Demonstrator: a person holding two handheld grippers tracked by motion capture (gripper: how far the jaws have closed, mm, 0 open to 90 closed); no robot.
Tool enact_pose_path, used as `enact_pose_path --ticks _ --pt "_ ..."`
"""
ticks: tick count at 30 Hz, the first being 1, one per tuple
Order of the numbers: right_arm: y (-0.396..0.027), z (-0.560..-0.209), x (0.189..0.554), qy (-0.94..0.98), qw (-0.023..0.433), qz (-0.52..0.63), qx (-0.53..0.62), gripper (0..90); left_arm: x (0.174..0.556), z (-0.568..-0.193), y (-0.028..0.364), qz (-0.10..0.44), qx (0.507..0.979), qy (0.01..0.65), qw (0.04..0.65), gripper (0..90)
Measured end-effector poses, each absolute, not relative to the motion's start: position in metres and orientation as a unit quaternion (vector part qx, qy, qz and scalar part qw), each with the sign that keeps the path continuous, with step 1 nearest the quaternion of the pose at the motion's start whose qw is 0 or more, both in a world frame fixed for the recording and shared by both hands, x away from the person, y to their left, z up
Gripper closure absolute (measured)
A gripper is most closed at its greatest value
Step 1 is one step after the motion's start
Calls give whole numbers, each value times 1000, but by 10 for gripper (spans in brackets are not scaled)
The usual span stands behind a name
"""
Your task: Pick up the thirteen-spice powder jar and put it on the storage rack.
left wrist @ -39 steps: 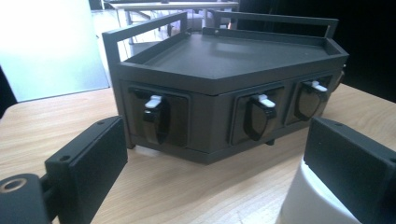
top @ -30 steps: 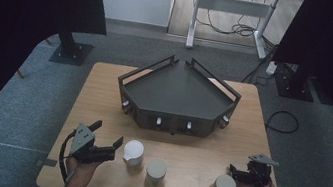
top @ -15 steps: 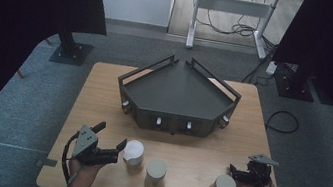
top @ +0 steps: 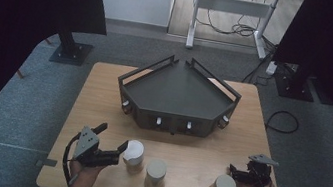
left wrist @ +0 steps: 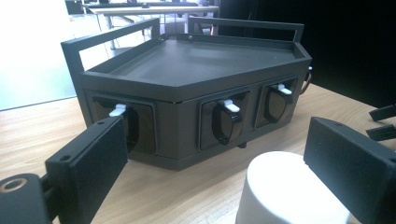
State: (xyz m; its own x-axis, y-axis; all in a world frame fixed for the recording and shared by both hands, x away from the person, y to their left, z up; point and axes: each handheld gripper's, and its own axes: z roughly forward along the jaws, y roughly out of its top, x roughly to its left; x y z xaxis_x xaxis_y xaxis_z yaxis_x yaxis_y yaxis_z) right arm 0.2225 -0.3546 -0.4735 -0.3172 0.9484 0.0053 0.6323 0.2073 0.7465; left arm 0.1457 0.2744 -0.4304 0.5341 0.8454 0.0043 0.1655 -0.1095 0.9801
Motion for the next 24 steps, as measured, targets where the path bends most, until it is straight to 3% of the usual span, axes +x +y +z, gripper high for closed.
enact_pose_path --ticks 24 --pt "-355 -473 222 740 237 333 534 41 142 -429 260 291 690 346 565 57"
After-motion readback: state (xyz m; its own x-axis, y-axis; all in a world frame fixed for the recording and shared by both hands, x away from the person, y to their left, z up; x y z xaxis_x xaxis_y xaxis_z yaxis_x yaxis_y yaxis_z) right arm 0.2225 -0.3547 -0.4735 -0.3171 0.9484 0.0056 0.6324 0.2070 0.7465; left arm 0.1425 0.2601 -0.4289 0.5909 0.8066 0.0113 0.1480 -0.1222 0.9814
